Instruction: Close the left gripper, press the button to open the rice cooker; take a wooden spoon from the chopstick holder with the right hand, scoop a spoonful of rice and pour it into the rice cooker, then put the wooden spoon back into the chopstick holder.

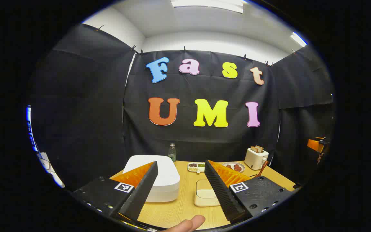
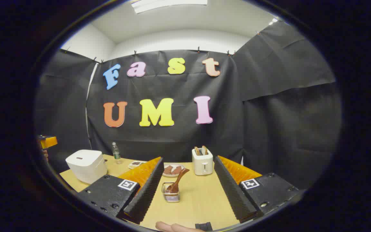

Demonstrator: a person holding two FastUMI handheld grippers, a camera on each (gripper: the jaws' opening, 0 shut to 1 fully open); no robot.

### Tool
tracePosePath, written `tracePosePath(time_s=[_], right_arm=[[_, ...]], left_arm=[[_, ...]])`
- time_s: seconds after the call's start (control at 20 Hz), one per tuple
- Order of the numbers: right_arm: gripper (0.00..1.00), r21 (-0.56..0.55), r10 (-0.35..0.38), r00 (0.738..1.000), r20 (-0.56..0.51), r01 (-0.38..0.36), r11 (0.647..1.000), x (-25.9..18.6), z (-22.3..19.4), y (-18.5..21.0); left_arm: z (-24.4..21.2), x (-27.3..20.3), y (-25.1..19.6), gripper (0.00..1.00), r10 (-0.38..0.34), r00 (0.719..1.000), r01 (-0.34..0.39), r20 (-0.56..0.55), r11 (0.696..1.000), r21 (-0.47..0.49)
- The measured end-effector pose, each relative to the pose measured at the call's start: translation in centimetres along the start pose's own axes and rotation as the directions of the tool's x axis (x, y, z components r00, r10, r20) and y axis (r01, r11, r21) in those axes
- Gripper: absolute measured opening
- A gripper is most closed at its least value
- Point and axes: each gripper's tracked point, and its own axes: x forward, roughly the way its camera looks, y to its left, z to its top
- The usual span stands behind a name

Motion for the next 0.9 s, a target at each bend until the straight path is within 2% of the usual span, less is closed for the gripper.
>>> tracePosePath(time_s=[0.1, 0.15, 0.45, 0.7, 0.75, 0.8, 0.9], right_arm=[[0.95, 0.000, -0.004, 1.000, -0.004, 0.004, 1.000, 0.4, -0.5, -0.1], [1.00, 0.000, -0.003, 1.000, -0.006, 0.003, 1.000, 0.5, -0.7, 0.0], [1.00, -0.001, 0.007, 1.000, -0.010, -0.007, 1.000, 1.2, -1.6, 0.3], [1.00, 0.001, -0.001, 0.999, 0.032, 0.001, 1.000, 1.3, -1.3, 0.4], [0.95, 0.002, 0.001, 0.999, 0.039, -0.002, 1.000, 1.3, -1.3, 0.5], [1.00, 0.002, 0.002, 0.999, 0.041, -0.002, 1.000, 1.3, -1.5, 0.5], [1.00, -0.002, 0.006, 0.999, 0.043, -0.005, 1.000, 1.5, -1.8, 0.6]], left_arm=[[0.4, 0.0, 0.1, 0.94, -0.006, 1.000, 0.006, 0.005, 1.000, 0.005], [0.6, 0.2, 0.7, 0.94, 0.008, 1.000, -0.008, 0.010, 1.000, 0.021], [0.2, 1.0, 1.4, 0.94, 0.024, 1.000, -0.024, -0.001, 0.999, 0.043], [-0.2, 2.2, 2.3, 0.94, 0.038, 0.999, -0.037, -0.013, 0.999, 0.034], [-0.4, 2.5, 2.4, 0.94, 0.036, 0.999, -0.035, -0.016, 0.999, 0.038], [-0.7, 2.9, 2.8, 0.94, 0.042, 0.999, -0.041, -0.021, 0.998, 0.042], [-1.6, 4.0, 3.5, 0.94, 0.066, 0.997, -0.063, -0.042, 0.997, 0.052]])
